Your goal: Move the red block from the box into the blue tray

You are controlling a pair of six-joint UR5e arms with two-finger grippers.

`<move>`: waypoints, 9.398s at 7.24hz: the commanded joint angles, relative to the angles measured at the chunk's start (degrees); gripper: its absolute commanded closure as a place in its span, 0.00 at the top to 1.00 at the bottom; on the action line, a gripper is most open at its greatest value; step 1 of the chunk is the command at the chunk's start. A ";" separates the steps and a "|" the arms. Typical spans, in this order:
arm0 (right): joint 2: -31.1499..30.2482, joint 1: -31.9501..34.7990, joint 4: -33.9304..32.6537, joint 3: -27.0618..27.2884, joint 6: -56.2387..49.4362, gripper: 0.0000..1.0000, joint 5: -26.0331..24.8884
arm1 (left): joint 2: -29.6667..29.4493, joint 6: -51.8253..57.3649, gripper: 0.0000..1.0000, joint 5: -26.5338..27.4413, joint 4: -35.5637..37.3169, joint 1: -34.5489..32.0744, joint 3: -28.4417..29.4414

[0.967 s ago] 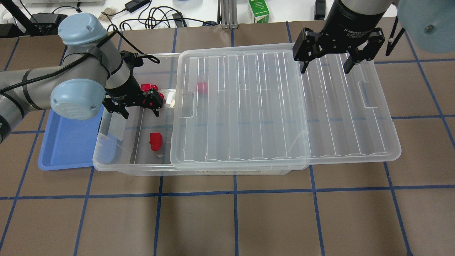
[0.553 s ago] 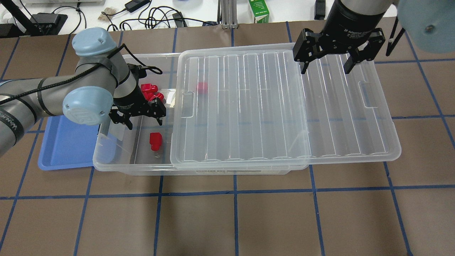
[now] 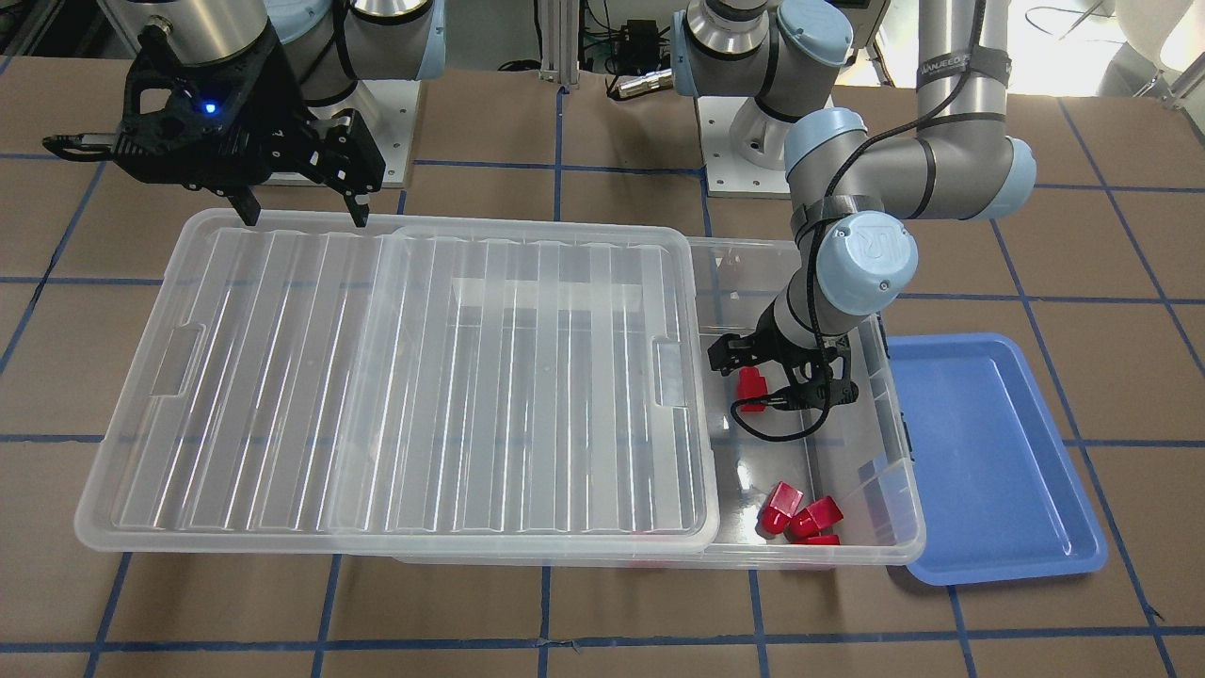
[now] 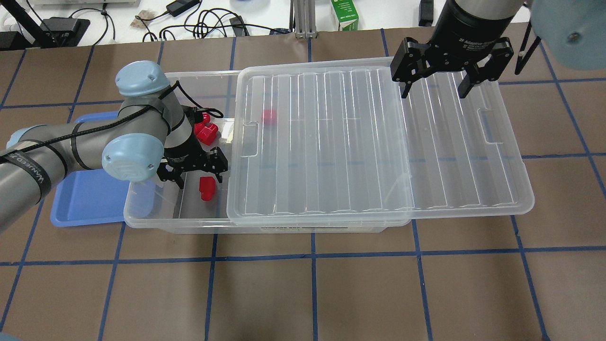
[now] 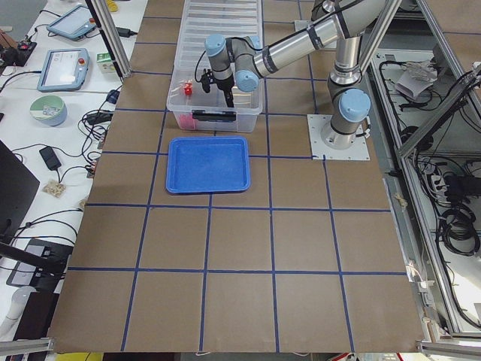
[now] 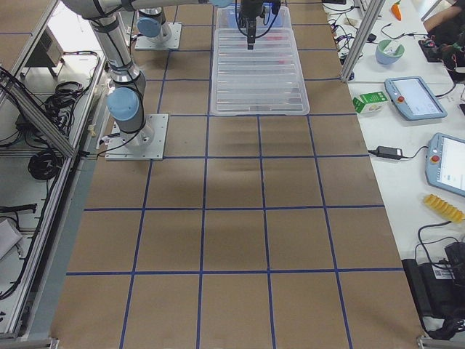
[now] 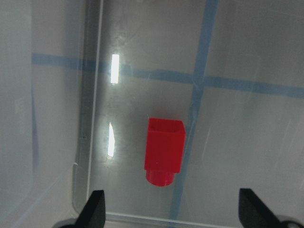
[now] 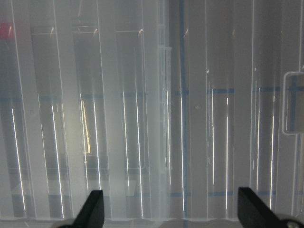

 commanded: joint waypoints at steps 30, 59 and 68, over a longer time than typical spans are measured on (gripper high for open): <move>-0.27 -0.25 -0.09 0.50 -0.16 1.00 -1.40 | -9.83 36.97 0.63 -3.42 9.96 29.63 7.71; 7.82 -6.76 -15.74 15.36 -18.52 1.00 -1.40 | 14.69 10.78 1.00 -0.25 -26.23 0.19 25.72; -6.59 -1.05 -6.51 9.12 -4.11 1.00 -0.70 | 12.76 10.60 1.00 0.10 -26.75 0.19 26.07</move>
